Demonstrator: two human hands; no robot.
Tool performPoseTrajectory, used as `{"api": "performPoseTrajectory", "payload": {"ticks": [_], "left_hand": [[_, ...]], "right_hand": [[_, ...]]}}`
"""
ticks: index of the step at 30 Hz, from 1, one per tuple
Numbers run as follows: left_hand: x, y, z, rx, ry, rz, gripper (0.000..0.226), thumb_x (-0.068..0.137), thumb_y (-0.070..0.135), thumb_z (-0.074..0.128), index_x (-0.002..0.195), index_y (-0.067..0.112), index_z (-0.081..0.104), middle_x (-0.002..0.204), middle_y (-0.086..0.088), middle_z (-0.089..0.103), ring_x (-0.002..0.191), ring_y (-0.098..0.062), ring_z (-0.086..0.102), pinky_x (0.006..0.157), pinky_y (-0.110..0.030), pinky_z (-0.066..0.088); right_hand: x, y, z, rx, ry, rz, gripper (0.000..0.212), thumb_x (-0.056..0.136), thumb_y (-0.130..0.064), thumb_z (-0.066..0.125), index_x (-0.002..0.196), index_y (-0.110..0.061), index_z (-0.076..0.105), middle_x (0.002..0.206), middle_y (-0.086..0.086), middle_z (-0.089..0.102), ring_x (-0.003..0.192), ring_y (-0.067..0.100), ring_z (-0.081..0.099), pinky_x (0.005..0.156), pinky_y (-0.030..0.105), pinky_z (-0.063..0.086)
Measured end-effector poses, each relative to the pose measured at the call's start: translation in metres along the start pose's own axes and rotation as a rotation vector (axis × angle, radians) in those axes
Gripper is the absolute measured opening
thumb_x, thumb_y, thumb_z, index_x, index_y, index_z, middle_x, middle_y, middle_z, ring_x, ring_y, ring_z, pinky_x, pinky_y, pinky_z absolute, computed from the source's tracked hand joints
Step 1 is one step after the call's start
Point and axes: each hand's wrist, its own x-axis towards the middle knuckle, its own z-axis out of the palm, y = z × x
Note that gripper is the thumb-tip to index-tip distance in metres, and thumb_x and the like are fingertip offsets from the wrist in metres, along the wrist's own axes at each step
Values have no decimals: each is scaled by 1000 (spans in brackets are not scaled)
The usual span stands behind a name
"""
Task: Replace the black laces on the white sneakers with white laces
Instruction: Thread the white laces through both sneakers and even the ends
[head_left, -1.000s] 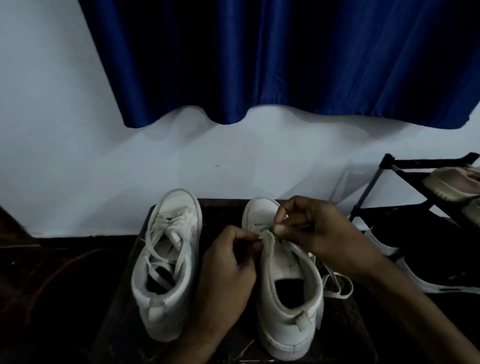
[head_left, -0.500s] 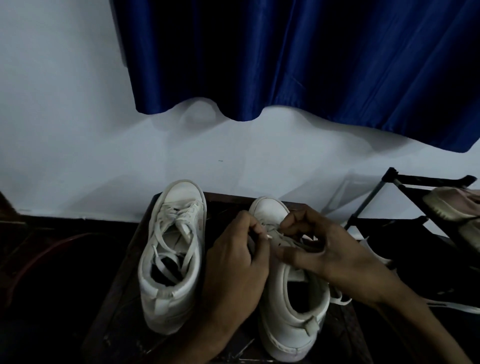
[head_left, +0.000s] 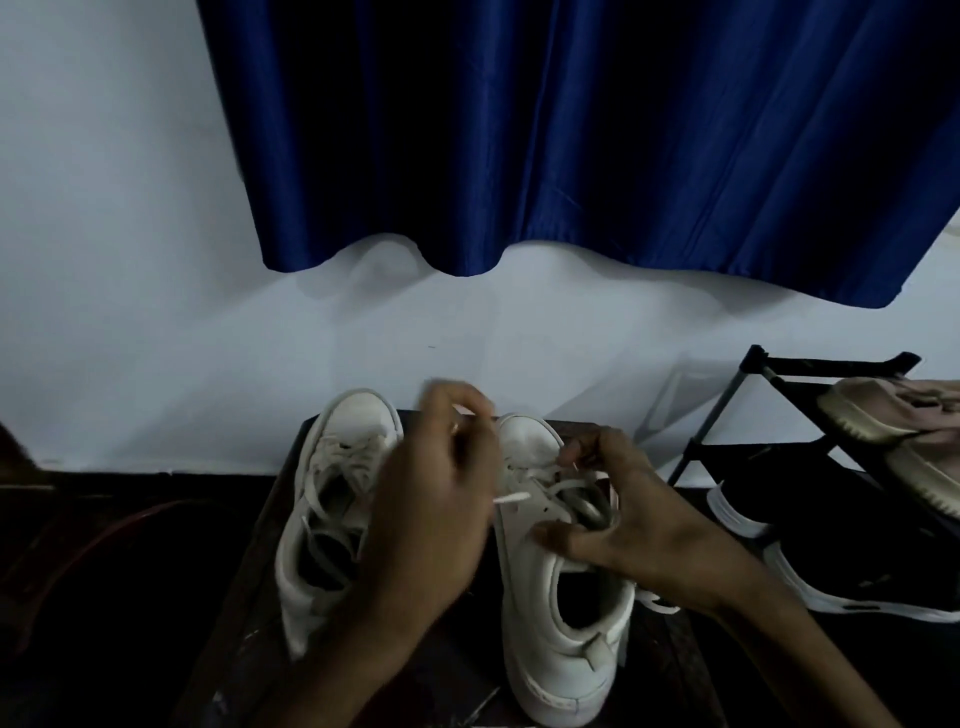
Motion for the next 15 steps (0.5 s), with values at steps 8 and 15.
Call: {"api": "performPoseTrajectory", "payload": {"ticks": [8,15], "left_hand": [[-12,-12,4,656,-274,108,14,101,41,41,103,31,50,106,11,50,101,-10,54,73,-23,33],[24,24,-28,-327,1,-283,30,86,28,40,64,23,59,62,10,60,56,-9,41,54,-29,36]], "right_hand": [[2,5,-5,-154,73,-56,72,41,-94,60,76,-32,50,88,-18,44,96,0,43,76,23,37],[0,9,-5,-121,36,16,67,42,-92,64,67,-33,43,87,-10,53,87,8,49,80,42,47]]}}
